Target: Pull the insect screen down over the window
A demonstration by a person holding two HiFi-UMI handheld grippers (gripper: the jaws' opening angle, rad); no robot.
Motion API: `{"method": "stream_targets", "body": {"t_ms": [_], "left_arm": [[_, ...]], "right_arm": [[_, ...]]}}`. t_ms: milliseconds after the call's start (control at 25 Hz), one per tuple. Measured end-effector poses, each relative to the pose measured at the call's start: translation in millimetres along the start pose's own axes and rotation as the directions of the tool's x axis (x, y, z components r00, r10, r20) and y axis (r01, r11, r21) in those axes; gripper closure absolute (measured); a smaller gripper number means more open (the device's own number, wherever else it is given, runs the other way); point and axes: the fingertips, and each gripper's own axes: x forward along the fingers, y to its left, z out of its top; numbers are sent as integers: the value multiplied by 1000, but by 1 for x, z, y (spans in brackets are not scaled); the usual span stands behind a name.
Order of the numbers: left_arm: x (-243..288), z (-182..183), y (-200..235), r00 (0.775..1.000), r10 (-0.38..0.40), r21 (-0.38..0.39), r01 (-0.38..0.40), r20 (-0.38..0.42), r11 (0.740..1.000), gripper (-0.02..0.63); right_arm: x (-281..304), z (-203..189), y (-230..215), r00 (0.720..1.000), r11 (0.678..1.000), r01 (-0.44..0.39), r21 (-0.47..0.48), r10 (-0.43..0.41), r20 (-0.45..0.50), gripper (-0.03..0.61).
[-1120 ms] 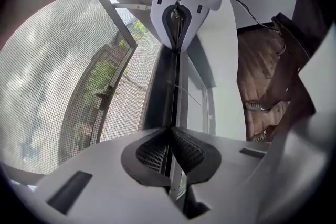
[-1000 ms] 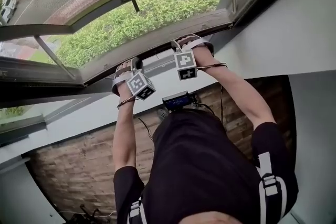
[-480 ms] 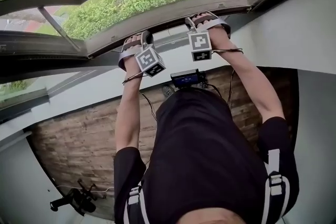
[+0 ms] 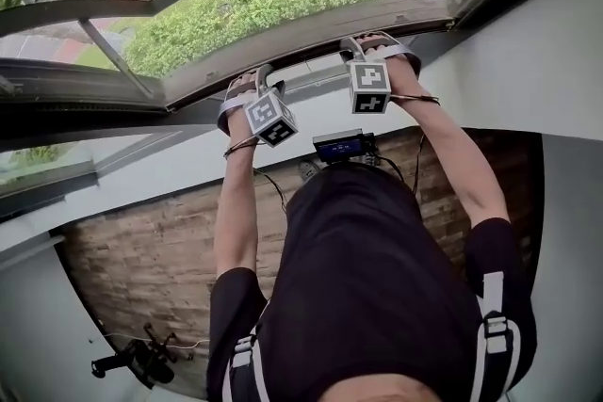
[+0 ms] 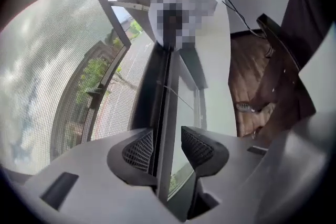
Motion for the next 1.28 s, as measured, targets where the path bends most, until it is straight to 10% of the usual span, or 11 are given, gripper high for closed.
{"method": "stream_targets", "body": {"t_ms": [280, 400, 520, 640, 760, 880, 1040, 1280], "left_arm": [[-8, -2, 13, 978, 170, 212, -143, -119, 967, 456], [-21, 6, 10, 978, 196, 93, -189, -77, 978, 456], [-45, 14, 15, 975, 222, -207, -214, 18, 955, 456], [-80, 23, 23, 947, 285, -575, -153, 146, 804, 456], [-122, 42, 14, 848, 364, -847, 168, 384, 504, 457], [-162, 41, -4, 717, 484, -865, 431, 501, 256, 457], [-202, 31, -26, 661, 549, -842, 513, 512, 167, 457], [-246, 26, -27, 479, 652, -727, 666, 588, 167, 457]], "right_arm": [[-11, -10, -10, 997, 997, 57, 48, -59, 45, 532], [-28, -14, 3, 995, 988, 25, 154, -39, 88, 532], [-44, -10, 9, 980, 954, -12, 298, -48, 193, 532], [-65, -1, 4, 949, 920, -58, 387, -70, 308, 533], [-86, 2, 2, 899, 881, -113, 459, -106, 425, 534], [-104, 11, 8, 823, 814, -227, 534, -133, 553, 534], [-129, 27, 22, 698, 667, -426, 611, -187, 691, 534], [-162, 27, 52, 593, 471, -597, 650, -287, 753, 534]]}}
